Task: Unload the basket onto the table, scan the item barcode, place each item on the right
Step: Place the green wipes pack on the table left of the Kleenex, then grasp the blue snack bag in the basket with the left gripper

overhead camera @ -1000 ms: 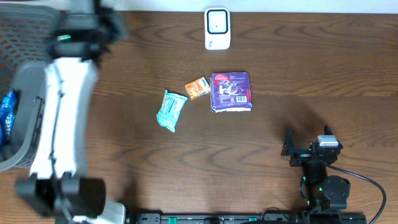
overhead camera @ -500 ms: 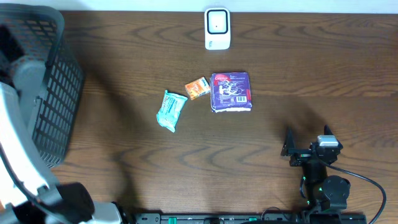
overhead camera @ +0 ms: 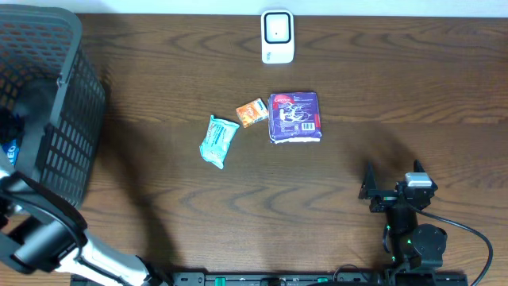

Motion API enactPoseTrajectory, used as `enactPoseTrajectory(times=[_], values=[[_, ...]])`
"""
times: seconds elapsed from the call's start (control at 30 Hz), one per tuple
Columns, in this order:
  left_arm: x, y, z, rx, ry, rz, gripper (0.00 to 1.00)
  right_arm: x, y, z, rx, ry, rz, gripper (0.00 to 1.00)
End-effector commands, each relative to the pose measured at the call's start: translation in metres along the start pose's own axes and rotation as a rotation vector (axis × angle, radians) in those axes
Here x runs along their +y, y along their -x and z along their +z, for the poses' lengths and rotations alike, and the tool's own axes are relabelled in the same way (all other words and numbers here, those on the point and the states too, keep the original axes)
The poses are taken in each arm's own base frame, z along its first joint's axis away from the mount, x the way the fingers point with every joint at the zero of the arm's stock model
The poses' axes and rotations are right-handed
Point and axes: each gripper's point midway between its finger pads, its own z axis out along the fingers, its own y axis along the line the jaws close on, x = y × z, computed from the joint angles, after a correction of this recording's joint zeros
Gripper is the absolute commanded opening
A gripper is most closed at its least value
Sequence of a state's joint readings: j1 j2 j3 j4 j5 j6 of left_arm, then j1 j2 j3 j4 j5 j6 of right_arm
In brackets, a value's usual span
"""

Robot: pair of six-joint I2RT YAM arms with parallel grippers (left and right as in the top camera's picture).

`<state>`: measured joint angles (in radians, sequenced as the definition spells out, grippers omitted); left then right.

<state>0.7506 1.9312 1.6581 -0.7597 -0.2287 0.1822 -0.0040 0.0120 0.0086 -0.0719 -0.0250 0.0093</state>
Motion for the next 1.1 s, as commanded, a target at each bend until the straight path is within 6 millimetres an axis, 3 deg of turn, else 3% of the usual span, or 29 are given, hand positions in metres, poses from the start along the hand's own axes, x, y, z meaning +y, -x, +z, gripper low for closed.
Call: enactPoseTrajectory(times=[0.0, 0.23, 0.5, 0.87, 0.93, 1.07], values=[[-0.016, -0.010, 0.024, 0.046, -0.052, 0.076, 0.84, 0.000, -0.001, 0.000, 0.001, -0.001, -0.015, 0.99], [-0.023, -0.015, 0.060, 0.080, -0.040, 0.110, 0.84, 0.000, -0.001, 0.000, 0.001, -0.001, -0.015, 0.99], [-0.006, -0.019, 0.080, 0.103, 0.075, 0.114, 0.84, 0.000, -0.001, 0.000, 0.001, -0.001, -0.015, 0.99], [-0.022, -0.052, 0.114, 0.206, 0.005, 0.128, 0.81, 0.000, -0.001, 0.000, 0.001, -0.001, -0.015, 0.99], [-0.024, -0.056, 0.116, 0.218, -0.003, 0.131, 0.74, 0.000, -0.001, 0.000, 0.001, -0.001, -0.015, 0.99], [-0.026, -0.057, 0.115, 0.222, -0.013, 0.133, 0.34, 0.000, -0.001, 0.000, 0.001, -0.001, -0.015, 0.99]])
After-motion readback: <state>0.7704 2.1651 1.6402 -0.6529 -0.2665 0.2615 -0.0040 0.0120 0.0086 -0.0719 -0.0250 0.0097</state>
